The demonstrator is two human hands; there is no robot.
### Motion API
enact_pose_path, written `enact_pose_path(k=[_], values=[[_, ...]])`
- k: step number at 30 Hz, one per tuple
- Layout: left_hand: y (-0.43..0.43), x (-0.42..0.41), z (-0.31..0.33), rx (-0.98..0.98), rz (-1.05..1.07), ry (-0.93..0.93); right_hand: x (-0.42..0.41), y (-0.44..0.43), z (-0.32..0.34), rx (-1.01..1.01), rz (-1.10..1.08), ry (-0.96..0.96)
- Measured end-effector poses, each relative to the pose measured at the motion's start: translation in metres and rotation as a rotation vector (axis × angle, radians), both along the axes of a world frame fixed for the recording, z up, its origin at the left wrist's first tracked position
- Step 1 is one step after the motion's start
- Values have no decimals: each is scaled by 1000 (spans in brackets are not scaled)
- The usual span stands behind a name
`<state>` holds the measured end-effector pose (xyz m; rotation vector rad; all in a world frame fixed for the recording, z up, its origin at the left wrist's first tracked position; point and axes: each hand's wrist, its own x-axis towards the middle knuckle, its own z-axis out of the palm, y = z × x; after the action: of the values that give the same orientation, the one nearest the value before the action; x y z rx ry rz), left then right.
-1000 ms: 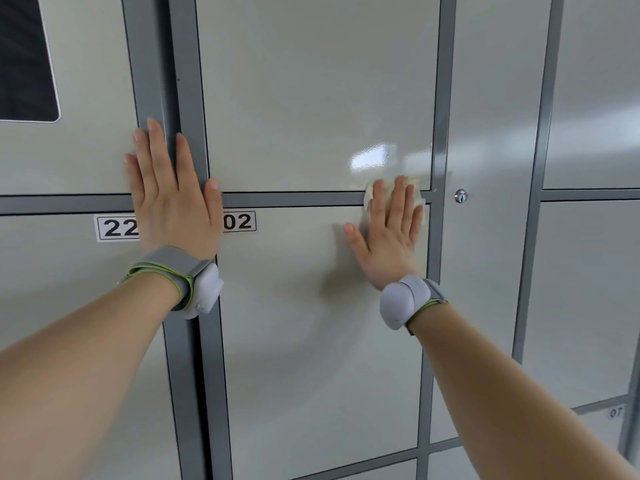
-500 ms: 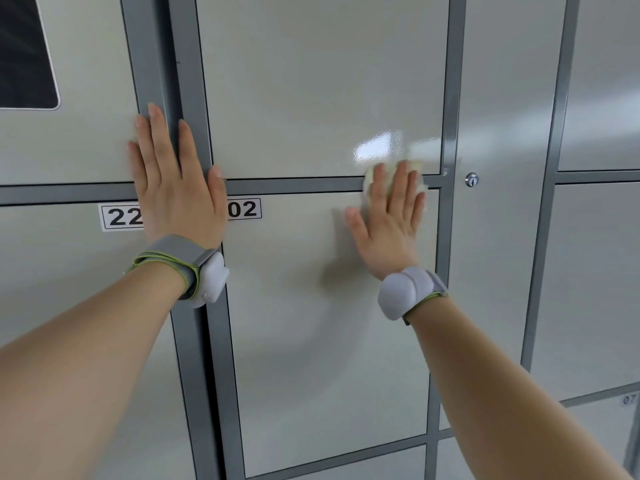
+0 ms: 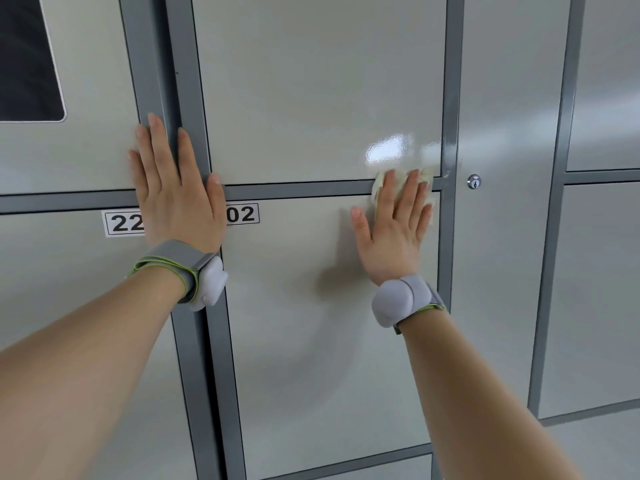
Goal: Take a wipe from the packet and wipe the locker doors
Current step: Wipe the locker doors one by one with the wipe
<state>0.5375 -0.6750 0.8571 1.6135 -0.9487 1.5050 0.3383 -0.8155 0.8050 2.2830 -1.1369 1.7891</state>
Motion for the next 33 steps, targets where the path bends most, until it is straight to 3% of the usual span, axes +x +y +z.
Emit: enact_pose_path(k=[8, 11, 16, 25, 30, 33], values=[[0, 0, 2, -2, 4, -1, 11, 12, -14, -232, 72, 263], [0, -1, 3, -2, 1, -2, -3, 0, -12, -247, 36, 248], [-1, -3, 0, -2, 7, 9, -4, -2, -7, -45, 7, 95], [0, -1, 0, -3, -1, 7, 14, 16, -26, -282, 65, 303], [1, -1, 1, 0, -7, 6, 6, 10, -13, -59, -2, 111], [1, -1, 1, 4, -11, 2, 19, 21, -11, -18, 20, 93]])
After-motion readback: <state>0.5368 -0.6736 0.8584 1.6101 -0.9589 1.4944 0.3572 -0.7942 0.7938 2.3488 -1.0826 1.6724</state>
